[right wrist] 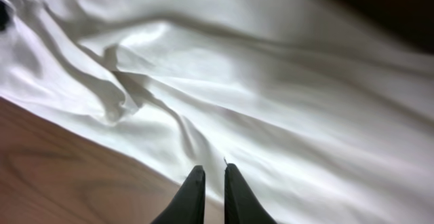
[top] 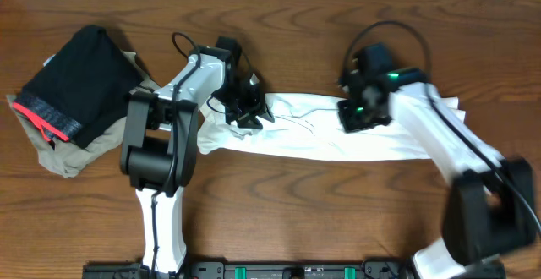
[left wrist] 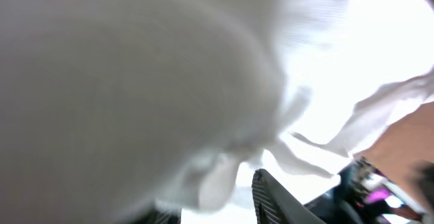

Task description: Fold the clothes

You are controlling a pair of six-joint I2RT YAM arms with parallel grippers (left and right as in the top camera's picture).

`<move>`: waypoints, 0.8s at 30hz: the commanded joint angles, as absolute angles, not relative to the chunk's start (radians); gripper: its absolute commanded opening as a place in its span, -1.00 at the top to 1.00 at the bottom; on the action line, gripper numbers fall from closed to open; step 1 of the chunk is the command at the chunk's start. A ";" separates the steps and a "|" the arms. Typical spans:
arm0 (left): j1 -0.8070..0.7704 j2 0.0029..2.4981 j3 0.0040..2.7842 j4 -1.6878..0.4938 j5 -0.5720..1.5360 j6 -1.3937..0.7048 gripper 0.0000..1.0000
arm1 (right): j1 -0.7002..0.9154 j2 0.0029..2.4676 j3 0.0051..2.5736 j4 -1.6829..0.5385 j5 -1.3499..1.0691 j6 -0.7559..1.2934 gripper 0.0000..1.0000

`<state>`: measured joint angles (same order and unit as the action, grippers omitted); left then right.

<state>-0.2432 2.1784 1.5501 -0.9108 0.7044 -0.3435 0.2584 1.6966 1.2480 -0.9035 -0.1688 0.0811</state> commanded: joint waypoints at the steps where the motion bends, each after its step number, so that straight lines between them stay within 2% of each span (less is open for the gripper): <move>1: -0.239 2.059 1.562 -0.913 0.576 -0.276 0.22 | 0.195 1.598 1.250 -0.945 -0.021 0.099 0.61; 8: -0.239 1.921 1.562 -0.931 0.358 -0.273 -0.06 | -0.032 1.545 1.247 -1.004 0.055 0.145 0.03; 14: -0.239 1.915 1.552 -0.941 0.275 -0.274 -0.10 | -0.268 1.595 1.241 -0.963 0.014 0.151 -0.27; 17: -0.239 1.915 1.542 -0.939 0.275 -0.274 -0.10 | -0.363 1.635 1.241 -0.915 -0.019 0.073 -0.36; 24: -0.239 1.915 1.527 -0.933 0.274 -0.273 -0.10 | -0.509 1.753 1.241 -0.847 -0.151 -0.002 -0.37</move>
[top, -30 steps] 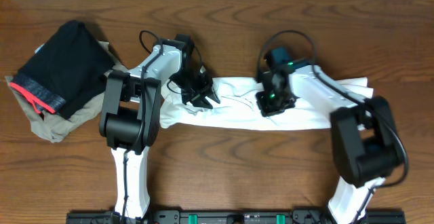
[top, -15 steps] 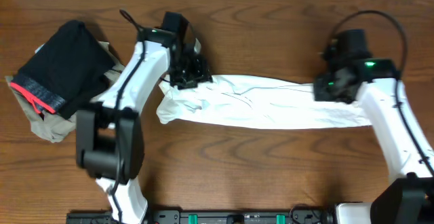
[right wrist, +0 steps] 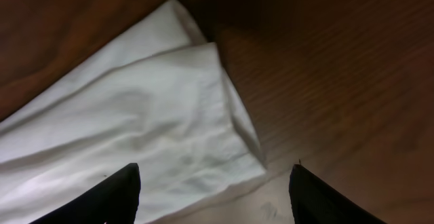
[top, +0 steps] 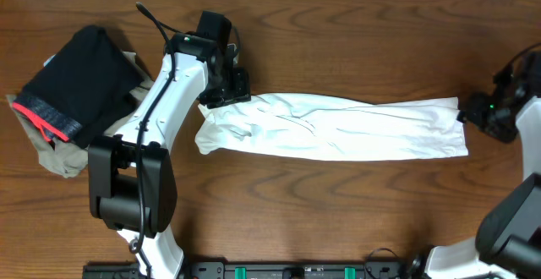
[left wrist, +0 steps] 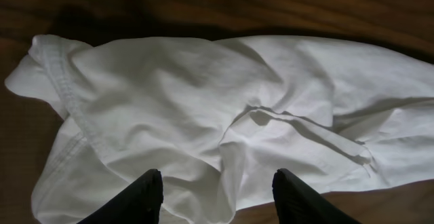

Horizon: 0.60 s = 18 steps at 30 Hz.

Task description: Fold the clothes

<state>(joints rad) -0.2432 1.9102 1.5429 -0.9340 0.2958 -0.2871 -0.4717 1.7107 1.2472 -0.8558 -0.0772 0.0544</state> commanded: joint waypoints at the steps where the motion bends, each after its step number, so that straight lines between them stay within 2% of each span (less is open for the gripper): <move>1: -0.239 1.915 1.527 -0.933 0.274 -0.273 -0.10 | -0.522 1.773 1.241 -0.838 -0.164 -0.006 -0.37; 5: -0.239 1.915 1.526 -0.929 0.274 -0.273 -0.10 | -0.544 1.850 1.241 -0.801 -0.261 -0.075 -0.40; 13: -0.239 1.915 1.526 -0.929 0.274 -0.273 -0.10 | -0.542 1.989 1.241 -0.770 -0.263 -0.092 -0.45; 16: -0.239 1.916 1.526 -0.928 0.274 -0.273 -0.10 | -0.542 2.041 1.241 -0.770 -0.276 -0.093 -0.39; 18: -0.239 1.916 1.526 -0.928 0.274 -0.273 -0.10 | -0.542 2.062 1.241 -0.770 -0.344 -0.118 -0.23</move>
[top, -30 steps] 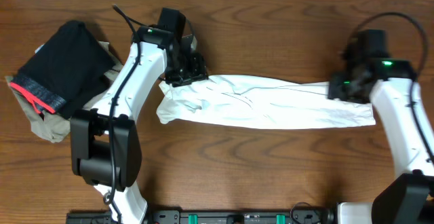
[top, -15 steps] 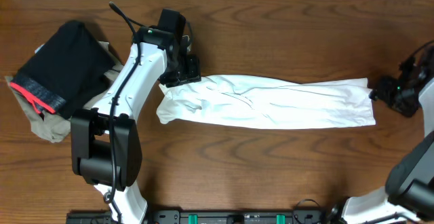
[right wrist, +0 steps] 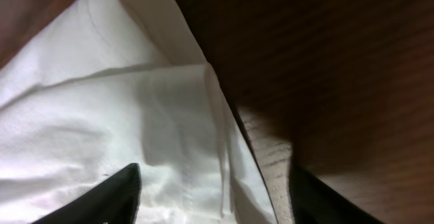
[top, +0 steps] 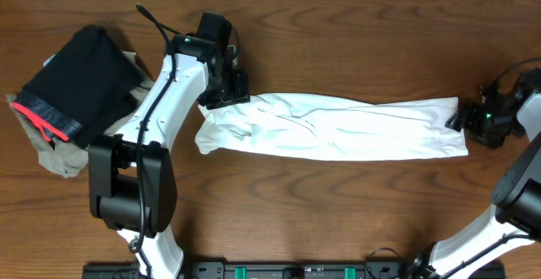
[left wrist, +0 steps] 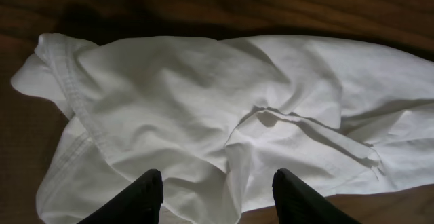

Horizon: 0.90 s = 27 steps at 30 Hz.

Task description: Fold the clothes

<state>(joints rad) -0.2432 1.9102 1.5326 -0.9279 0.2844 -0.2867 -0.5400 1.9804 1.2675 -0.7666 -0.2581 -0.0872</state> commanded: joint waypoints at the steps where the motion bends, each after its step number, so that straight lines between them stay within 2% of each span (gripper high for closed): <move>1: -0.239 1.916 1.526 -0.927 0.274 -0.274 -0.10 | -0.539 2.066 1.241 -0.770 -0.403 -0.139 -0.13; 6: -0.239 1.916 1.526 -0.926 0.274 -0.274 -0.10 | -0.508 2.067 1.242 -0.778 -0.455 -0.168 -0.03; 8: -0.239 1.916 1.526 -0.926 0.274 -0.274 -0.10 | -0.497 2.067 1.242 -0.785 -0.448 -0.173 0.10; 9: -0.239 1.916 1.526 -0.926 0.274 -0.274 -0.10 | -0.495 2.067 1.242 -0.788 -0.448 -0.173 0.24; 10: -0.239 1.916 1.526 -0.927 0.274 -0.274 -0.10 | -0.493 2.067 1.242 -0.791 -0.447 -0.173 0.61; 11: -0.239 1.916 1.526 -0.928 0.274 -0.274 -0.10 | -0.493 2.067 1.242 -0.793 -0.440 -0.172 0.85; 12: -0.239 1.916 1.526 -0.929 0.274 -0.274 -0.10 | -0.493 2.067 1.242 -0.795 -0.432 -0.164 0.97; 20: -0.239 1.916 1.526 -0.934 0.275 -0.274 -0.09 | -0.511 2.044 1.292 -0.846 -0.307 -0.080 0.97; 27: -0.239 1.915 1.526 -0.933 0.275 -0.274 -0.09 | -0.547 1.922 1.414 -0.928 -0.110 0.041 0.97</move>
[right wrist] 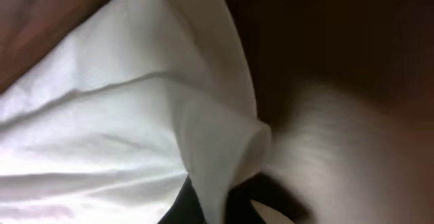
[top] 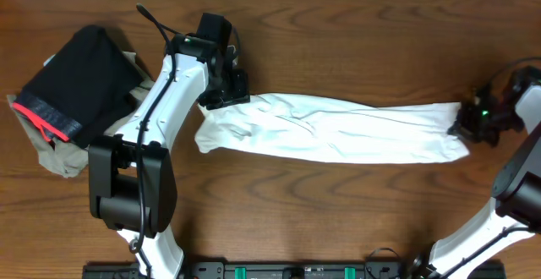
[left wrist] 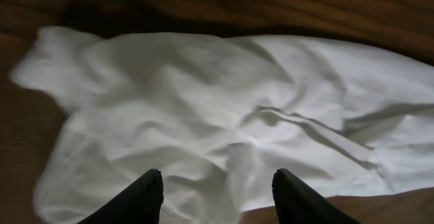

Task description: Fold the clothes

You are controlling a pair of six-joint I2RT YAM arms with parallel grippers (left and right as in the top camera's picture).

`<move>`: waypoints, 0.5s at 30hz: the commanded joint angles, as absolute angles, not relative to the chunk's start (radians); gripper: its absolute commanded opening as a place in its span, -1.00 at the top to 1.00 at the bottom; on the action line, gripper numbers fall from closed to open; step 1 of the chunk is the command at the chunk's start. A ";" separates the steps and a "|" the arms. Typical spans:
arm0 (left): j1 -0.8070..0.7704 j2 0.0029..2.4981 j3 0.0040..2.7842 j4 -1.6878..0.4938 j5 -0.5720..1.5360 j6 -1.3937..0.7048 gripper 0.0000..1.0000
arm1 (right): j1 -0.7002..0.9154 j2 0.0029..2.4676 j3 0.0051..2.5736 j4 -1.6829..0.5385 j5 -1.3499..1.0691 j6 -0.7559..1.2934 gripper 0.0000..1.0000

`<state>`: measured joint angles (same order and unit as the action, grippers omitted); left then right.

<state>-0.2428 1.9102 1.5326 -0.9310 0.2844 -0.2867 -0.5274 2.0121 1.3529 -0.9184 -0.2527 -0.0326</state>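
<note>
A long white garment lies stretched left to right across the wooden table. My left gripper hovers over its crumpled left end, open, with both black fingers spread wide above the cloth and nothing between them. My right gripper is at the garment's far right end. In the right wrist view it is shut on a pinched fold of the white hem, which rises out of the fingers.
A pile of clothes sits at the far left: a black piece with a red-trimmed band on top of a beige one. Both arm bases stand at the table's front edge, on a black rail.
My right gripper, open around the garment's right corner before, is now shut on that corner, which has bunched slightly. The left gripper stays open over the left end.
First both grippers were over the garment's middle, the right one shut and the left one buried in cloth. Then they were open at opposite ends of the stretched garment. The right one then sat closer on its corner and now grips it.
</note>
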 commanded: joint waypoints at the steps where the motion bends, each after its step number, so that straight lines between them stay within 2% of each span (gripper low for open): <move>1: -0.239 1.915 1.526 -0.933 0.275 -0.274 -0.09 | -0.547 1.901 1.425 -0.933 -0.104 0.048 0.98; 7: -0.239 1.916 1.526 -0.928 0.275 -0.274 -0.09 | -0.496 1.773 1.455 -0.966 -0.105 0.048 0.97; 15: -0.239 1.915 1.526 -0.933 0.276 -0.274 -0.09 | -0.285 1.715 1.454 -1.084 -0.069 0.093 0.98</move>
